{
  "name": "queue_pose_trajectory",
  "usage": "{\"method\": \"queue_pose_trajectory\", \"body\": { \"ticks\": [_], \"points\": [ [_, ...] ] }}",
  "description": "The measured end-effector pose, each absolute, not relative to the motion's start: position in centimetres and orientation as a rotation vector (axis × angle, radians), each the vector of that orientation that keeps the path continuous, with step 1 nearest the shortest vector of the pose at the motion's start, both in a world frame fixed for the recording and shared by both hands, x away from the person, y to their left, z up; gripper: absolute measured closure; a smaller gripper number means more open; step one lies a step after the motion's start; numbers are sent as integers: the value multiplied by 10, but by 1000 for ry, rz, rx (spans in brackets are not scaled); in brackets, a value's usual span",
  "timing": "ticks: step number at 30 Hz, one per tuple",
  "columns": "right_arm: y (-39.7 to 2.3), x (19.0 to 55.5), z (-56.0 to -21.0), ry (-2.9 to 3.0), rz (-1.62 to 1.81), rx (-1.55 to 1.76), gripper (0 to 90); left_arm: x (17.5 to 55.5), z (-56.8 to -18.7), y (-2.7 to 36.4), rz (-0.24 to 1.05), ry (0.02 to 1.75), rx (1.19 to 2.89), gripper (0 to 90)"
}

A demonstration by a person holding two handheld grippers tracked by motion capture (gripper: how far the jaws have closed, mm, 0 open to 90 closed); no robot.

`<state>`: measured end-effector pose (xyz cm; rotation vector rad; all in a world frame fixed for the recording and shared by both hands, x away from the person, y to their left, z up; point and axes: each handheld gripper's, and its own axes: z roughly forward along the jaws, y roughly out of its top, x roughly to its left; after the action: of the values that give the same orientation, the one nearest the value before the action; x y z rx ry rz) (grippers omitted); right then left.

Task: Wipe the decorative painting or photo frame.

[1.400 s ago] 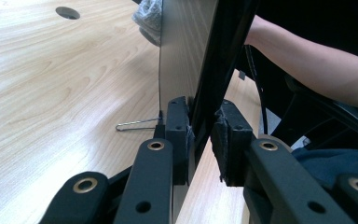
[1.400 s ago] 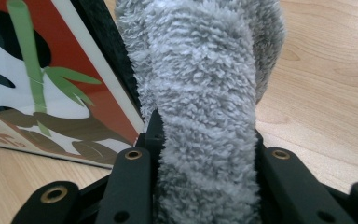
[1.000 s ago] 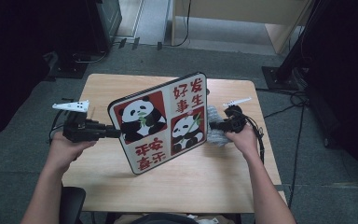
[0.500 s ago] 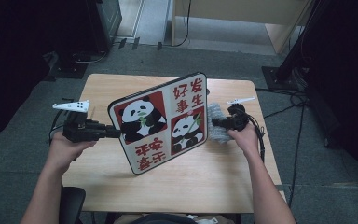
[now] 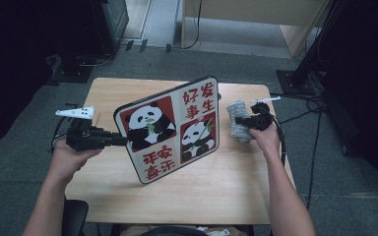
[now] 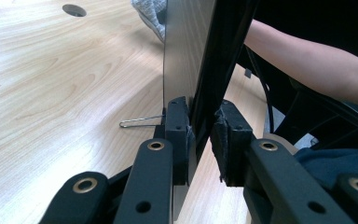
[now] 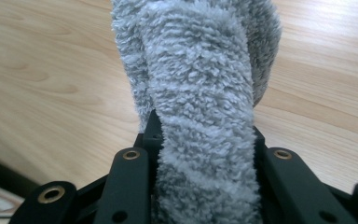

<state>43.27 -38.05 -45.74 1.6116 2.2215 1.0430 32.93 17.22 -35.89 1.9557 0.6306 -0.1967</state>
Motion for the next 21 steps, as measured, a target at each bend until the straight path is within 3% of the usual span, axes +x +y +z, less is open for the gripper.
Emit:
{"method": "queue_pose_trajectory", "body": {
  "ticks": [15, 17, 21],
  "points": [
    [-383, 455, -484, 2194, 886, 1653, 607, 328, -359, 172, -189, 644, 1948, 771],
    [-382, 455, -484, 2190, 888, 1648, 571, 328, -359, 172, -189, 645, 1947, 770],
    [-381, 456, -486, 2198, 892, 1635, 405, 328, -359, 172, -188, 648, 1948, 770]
  ]
}}
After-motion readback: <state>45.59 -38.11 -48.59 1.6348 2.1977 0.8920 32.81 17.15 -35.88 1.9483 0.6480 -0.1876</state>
